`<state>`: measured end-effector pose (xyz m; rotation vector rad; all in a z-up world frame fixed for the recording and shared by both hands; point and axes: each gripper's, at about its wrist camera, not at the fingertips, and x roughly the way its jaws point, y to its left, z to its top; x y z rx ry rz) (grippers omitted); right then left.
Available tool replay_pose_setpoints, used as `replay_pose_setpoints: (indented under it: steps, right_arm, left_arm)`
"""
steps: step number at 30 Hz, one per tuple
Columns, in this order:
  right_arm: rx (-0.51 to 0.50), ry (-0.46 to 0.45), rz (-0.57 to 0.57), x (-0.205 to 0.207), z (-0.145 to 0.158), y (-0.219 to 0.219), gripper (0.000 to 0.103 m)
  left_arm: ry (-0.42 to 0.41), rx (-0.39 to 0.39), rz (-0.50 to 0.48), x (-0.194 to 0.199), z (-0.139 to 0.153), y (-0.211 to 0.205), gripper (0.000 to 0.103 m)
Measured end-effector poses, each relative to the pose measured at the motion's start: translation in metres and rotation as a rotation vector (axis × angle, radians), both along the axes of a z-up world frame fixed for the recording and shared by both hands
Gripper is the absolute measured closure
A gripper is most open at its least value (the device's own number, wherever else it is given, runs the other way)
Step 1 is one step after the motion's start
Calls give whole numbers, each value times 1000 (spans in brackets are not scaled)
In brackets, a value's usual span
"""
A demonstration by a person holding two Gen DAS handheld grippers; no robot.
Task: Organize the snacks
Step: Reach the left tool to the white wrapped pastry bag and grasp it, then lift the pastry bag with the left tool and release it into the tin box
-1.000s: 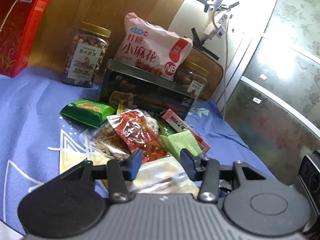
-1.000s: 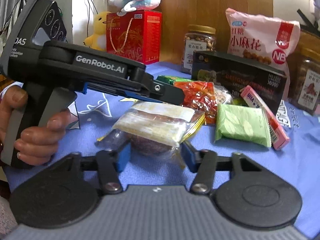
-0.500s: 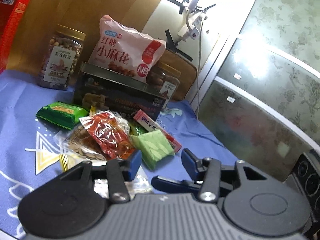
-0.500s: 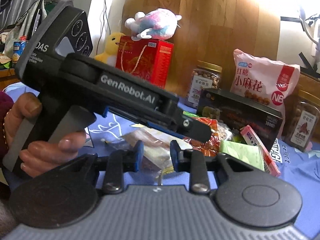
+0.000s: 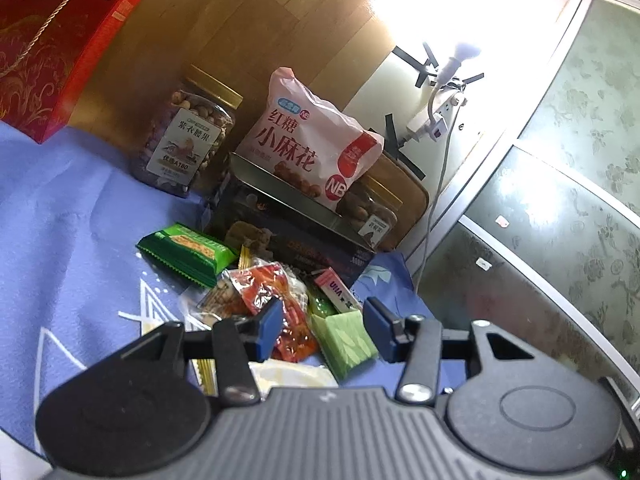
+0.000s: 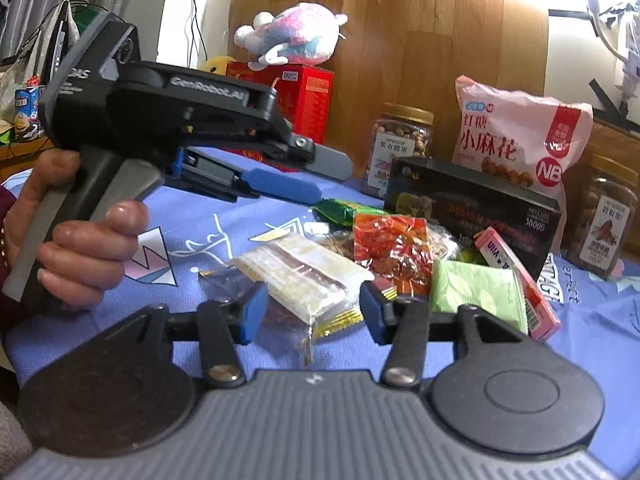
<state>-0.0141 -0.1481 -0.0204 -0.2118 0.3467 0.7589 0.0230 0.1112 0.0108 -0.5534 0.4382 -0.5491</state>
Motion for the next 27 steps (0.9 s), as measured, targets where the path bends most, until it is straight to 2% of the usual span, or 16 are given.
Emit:
replay_pose_setpoints:
  steps: [5, 7, 9, 13, 19, 21, 23, 27]
  right_arm:
    - [15, 87, -24, 12, -3, -2, 40]
    - [19, 122, -26, 15, -4, -3, 33]
    - [10, 147, -15, 16, -5, 0, 31]
    - [-42, 158, 3, 16, -8, 10, 30]
    - [-41, 168, 1, 20, -7, 11, 28]
    - [-44, 159, 3, 19, -7, 13, 29]
    - [-37, 156, 15, 17, -6, 13, 38]
    - [-36, 142, 28, 14, -6, 14, 47]
  left_arm:
    - [17, 36, 8, -1, -2, 0, 58]
    - [27, 61, 9, -2, -3, -2, 57]
    - [33, 82, 13, -3, -4, -3, 47]
    - [50, 126, -1, -5, -7, -7, 46]
    - [42, 150, -28, -6, -9, -15, 46]
    - [34, 153, -57, -7, -9, -20, 48]
    - [23, 156, -102, -8, -10, -26, 48]
    - [-21, 217, -138, -15, -8, -40, 48]
